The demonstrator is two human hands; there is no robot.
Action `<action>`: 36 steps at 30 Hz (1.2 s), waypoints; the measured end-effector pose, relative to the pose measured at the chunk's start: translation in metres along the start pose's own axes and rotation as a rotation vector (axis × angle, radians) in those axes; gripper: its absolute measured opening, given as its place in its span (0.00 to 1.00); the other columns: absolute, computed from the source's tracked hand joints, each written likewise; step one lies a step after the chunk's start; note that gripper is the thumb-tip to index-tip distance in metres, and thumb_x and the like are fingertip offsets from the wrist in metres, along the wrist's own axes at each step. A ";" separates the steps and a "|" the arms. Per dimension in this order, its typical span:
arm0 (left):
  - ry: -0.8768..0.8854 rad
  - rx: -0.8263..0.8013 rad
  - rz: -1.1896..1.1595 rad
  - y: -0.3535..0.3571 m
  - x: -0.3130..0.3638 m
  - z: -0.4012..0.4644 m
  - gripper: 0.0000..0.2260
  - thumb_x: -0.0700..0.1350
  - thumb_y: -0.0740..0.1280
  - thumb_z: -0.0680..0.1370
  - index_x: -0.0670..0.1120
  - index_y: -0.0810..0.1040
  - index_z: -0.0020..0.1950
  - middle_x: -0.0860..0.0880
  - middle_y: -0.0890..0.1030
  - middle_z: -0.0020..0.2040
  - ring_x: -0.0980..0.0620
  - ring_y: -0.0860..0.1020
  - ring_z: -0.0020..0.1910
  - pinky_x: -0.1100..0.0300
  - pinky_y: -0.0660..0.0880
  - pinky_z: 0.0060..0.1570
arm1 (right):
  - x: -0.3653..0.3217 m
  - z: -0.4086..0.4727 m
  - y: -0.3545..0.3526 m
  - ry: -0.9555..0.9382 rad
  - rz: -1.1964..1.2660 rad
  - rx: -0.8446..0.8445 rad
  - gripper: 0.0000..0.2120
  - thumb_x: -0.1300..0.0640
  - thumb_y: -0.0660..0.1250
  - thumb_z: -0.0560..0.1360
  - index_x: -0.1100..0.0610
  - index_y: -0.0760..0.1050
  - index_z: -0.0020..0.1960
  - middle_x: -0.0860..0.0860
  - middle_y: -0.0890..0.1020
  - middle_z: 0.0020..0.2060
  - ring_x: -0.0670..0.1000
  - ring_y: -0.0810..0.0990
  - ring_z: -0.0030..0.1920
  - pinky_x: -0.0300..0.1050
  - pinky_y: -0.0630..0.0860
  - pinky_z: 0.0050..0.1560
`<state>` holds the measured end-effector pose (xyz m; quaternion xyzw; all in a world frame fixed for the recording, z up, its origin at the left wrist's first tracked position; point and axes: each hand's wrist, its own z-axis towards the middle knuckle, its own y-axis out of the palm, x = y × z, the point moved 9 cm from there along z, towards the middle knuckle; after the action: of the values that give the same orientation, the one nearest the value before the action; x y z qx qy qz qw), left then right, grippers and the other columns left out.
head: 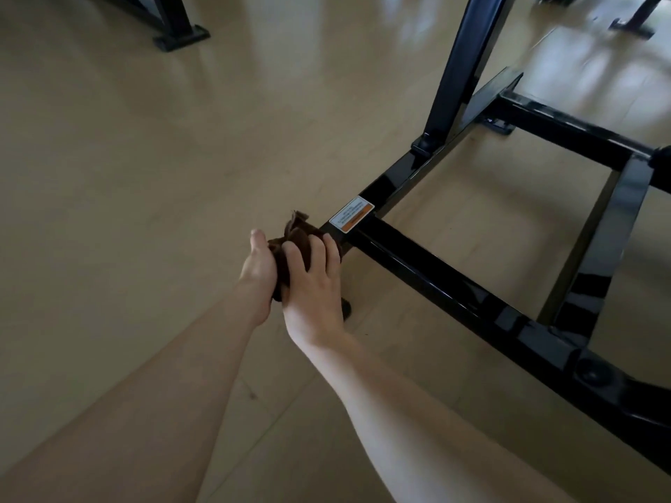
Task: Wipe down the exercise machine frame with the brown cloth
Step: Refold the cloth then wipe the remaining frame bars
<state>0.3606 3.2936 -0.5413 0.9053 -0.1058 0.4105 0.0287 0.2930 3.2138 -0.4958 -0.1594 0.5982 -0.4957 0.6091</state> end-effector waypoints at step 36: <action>0.359 -0.621 1.219 0.133 0.064 -0.156 0.38 0.58 0.73 0.70 0.56 0.62 0.78 0.50 0.76 0.68 0.46 0.71 0.71 0.47 0.66 0.73 | 0.077 -0.064 -0.164 0.968 1.349 -0.374 0.19 0.46 0.63 0.83 0.53 0.76 0.71 0.57 0.83 0.63 0.61 0.81 0.65 0.55 0.75 0.68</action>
<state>0.2578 3.1751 -0.3948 0.5530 -0.6998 0.4471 0.0678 0.1526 3.1029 -0.4258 0.3627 0.8319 0.0668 0.4147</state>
